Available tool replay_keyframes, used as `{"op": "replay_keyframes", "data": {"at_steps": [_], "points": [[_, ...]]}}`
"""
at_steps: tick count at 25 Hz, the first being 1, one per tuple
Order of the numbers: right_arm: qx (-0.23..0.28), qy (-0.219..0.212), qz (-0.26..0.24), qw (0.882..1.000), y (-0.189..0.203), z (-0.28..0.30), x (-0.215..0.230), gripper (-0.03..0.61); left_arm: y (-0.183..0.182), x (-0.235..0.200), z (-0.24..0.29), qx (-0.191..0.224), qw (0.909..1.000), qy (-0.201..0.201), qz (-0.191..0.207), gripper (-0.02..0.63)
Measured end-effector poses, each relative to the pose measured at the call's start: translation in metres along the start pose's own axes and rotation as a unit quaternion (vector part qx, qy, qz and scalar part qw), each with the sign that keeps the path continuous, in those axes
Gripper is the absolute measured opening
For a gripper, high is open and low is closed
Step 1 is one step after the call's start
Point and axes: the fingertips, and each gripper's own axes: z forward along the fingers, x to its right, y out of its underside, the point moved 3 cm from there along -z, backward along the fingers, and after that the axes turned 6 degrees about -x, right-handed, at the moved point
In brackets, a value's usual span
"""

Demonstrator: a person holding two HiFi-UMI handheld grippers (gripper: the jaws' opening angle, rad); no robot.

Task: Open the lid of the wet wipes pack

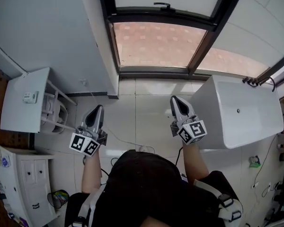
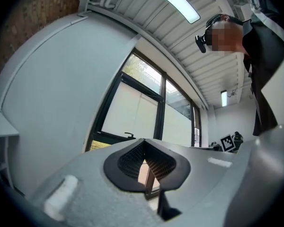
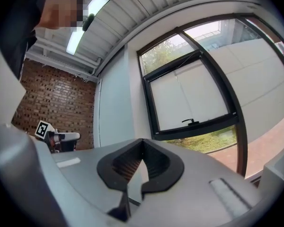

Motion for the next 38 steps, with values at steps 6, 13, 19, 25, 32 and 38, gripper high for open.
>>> {"op": "replay_keyframes", "data": {"at_steps": [6,13,19,25,32,38], "points": [[-0.023,-0.088,-0.011,0.996,0.003,0.045,-0.030,0.005,-0.002,-0.016,-0.052,0.015,0.9955,-0.092,0.013,0.000],[-0.047,-0.185,-0.028,0.981,0.007,0.093,-0.074,0.006,-0.006,-0.017,-0.121,0.033,0.9803,-0.194,0.015,0.000],[-0.050,-0.272,-0.027,0.961,0.020,0.127,-0.138,0.005,-0.010,-0.020,-0.204,0.035,0.9552,-0.293,0.017,-0.002],[-0.071,-0.315,-0.016,0.946,0.040,0.151,-0.186,0.006,-0.016,-0.016,-0.254,0.088,0.9407,-0.328,0.008,-0.002],[-0.046,-0.366,-0.021,0.929,0.027,0.182,-0.282,0.006,-0.036,-0.046,-0.318,0.082,0.9326,-0.350,0.026,-0.002],[-0.050,-0.381,-0.028,0.923,0.030,0.203,-0.336,0.006,-0.060,-0.080,-0.371,0.082,0.9196,-0.382,0.039,-0.002]]}}
